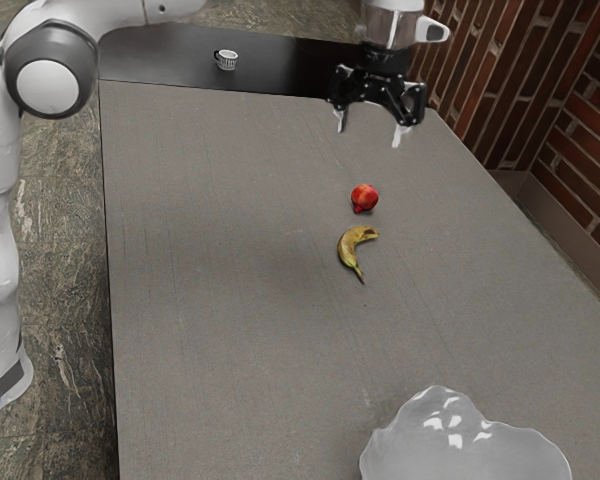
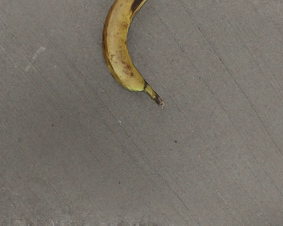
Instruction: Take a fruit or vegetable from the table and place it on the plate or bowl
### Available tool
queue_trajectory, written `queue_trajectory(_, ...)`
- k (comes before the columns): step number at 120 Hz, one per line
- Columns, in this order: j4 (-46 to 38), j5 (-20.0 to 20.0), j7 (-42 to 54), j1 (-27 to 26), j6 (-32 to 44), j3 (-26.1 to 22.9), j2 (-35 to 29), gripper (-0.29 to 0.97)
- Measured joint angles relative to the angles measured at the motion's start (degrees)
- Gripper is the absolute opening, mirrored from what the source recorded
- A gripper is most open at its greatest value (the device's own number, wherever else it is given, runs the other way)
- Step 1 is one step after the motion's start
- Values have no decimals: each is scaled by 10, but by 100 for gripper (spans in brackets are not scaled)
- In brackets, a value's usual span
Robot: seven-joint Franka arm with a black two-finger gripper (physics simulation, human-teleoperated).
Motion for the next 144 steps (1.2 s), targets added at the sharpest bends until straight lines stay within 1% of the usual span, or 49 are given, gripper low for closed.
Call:
queue_trajectory(18, 6, -7, -217, 1, -21, -4, -12, 68)
queue_trajectory(25, 7, -8, -281, -2, -26, -6, -33, 68)
queue_trajectory(34, 5, -11, -349, -16, -34, -5, -56, 68)
queue_trajectory(42, 2, -13, -367, -39, -42, 2, -58, 68)
queue_trajectory(49, -3, -13, -353, -58, -47, 8, -51, 68)
queue_trajectory(56, -9, -13, -330, -65, -52, 11, -44, 68)
queue_trajectory(68, -83, -14, -271, -74, -41, 50, -57, 68)
queue_trajectory(74, -116, -14, -239, -64, -26, 61, -59, 68)
queue_trajectory(82, -200, -13, -193, -40, 20, 67, -79, 68)
queue_trajectory(88, -232, -13, -157, -22, 57, 68, -66, 68)
queue_trajectory(96, -245, -13, -111, -1, 102, 66, -41, 68)
queue_trajectory(102, -248, -13, -78, -1, 127, 66, -31, 68)
queue_trajectory(118, -249, -14, -1, -59, 174, 65, -9, 68)
queue_trajectory(124, -249, -14, 24, -68, 186, 66, -2, 68)
queue_trajectory(133, -248, -17, 57, -64, 200, 67, 18, 68)
queue_trajectory(144, -247, -26, 93, -43, 214, 68, 34, 68)
